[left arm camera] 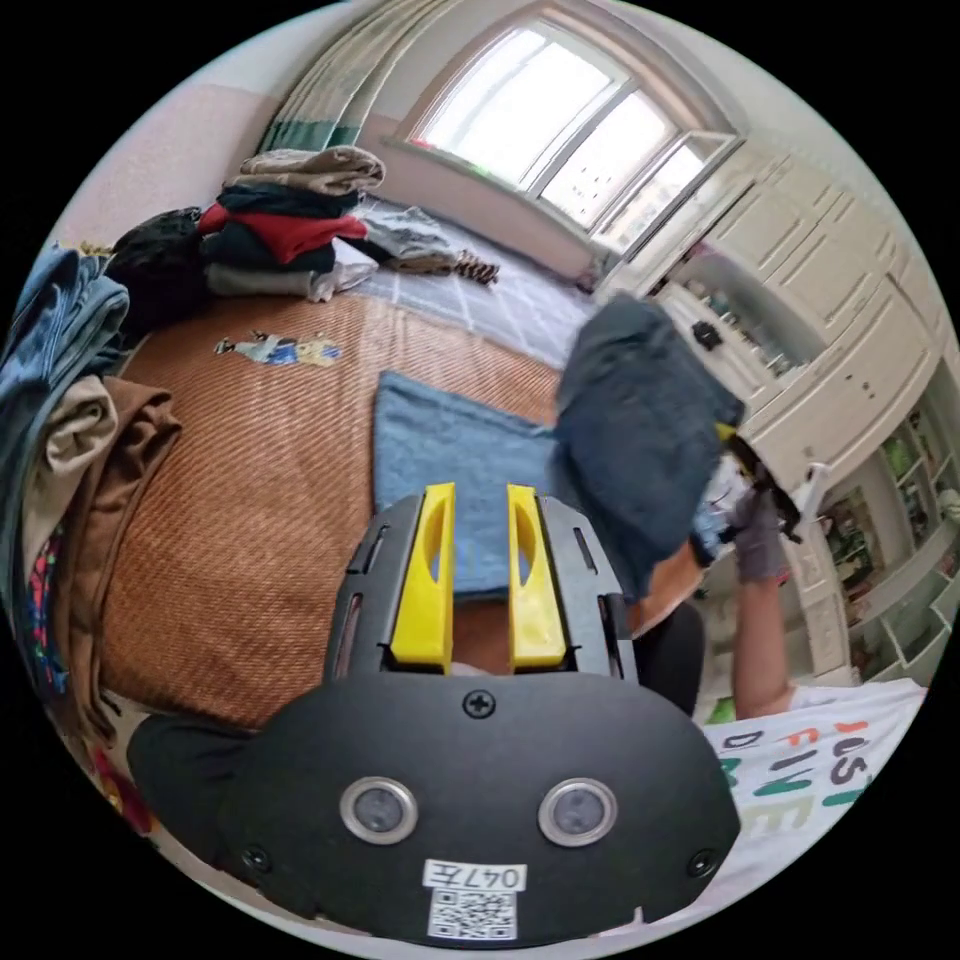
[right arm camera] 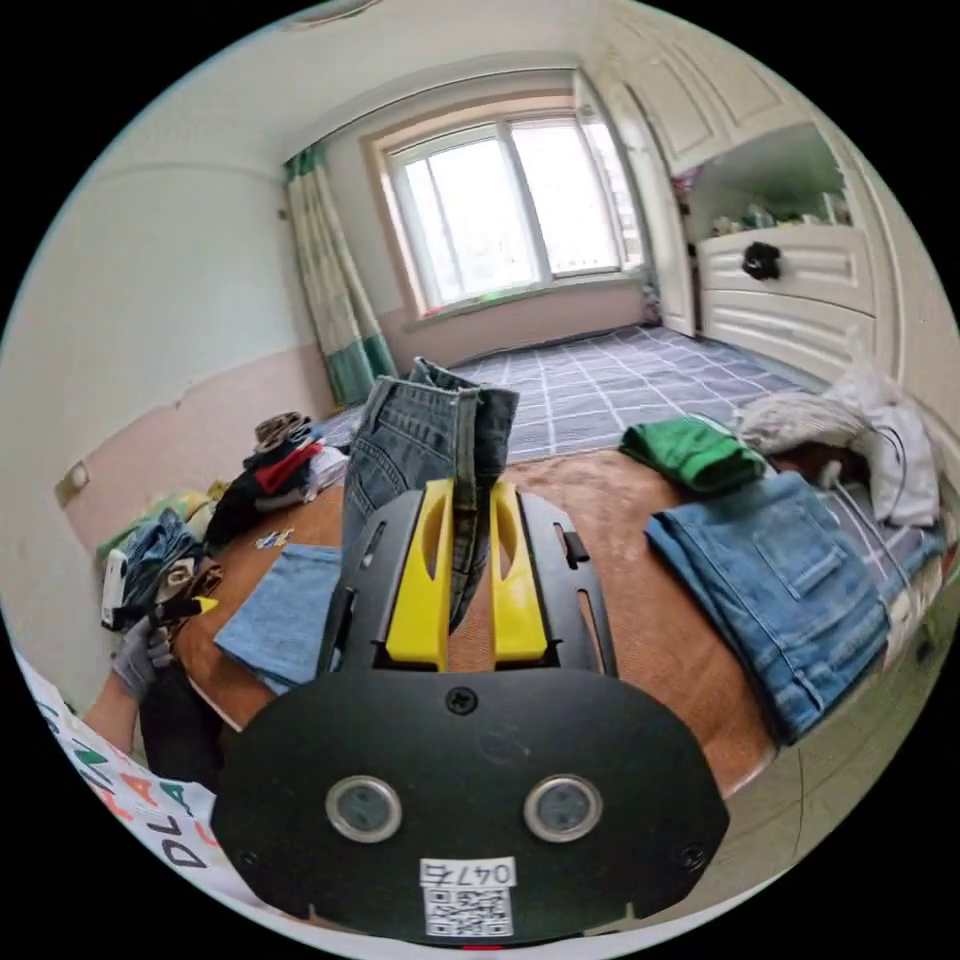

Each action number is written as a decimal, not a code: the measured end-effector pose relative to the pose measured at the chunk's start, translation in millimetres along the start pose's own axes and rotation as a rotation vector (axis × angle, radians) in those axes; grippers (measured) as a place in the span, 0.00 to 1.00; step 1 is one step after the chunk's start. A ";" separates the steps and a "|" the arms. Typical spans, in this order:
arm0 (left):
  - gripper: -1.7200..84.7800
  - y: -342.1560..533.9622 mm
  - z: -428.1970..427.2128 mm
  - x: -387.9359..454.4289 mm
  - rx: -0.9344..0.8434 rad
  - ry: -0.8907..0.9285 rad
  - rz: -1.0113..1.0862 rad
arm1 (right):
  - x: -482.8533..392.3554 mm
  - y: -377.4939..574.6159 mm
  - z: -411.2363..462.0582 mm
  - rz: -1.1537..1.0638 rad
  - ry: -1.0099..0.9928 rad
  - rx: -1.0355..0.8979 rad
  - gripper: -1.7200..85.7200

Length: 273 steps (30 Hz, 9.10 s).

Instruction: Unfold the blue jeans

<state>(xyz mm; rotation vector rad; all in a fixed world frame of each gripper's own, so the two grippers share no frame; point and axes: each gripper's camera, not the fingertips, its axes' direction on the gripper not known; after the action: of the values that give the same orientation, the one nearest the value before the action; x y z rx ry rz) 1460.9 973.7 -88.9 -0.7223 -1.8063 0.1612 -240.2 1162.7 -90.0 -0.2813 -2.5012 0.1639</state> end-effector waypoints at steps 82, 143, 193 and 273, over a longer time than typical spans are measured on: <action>0.11 -438.8 -256.7 -138.8 0.165 -0.739 0.043 | -309.4 92.1 114.9 -0.495 0.801 -0.221 0.01; 0.01 -191.9 163.2 148.9 -0.258 -0.752 0.343 | -117.0 39.2 234.8 -0.391 0.333 -0.495 0.01; 0.16 209.1 136.4 -192.4 0.215 0.148 -0.295 | -268.1 -14.8 187.8 -0.968 -0.177 -0.653 0.01; 0.18 39.1 -179.3 -140.6 0.075 -0.269 -0.284 | 241.2 335.0 -192.2 0.630 -0.042 -0.292 0.04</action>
<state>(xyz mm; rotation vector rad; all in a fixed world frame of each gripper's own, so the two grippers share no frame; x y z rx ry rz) 1663.7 885.6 -156.3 -0.3981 -2.1257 0.1416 -263.5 1555.1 139.8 -1.1911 -2.3906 0.0525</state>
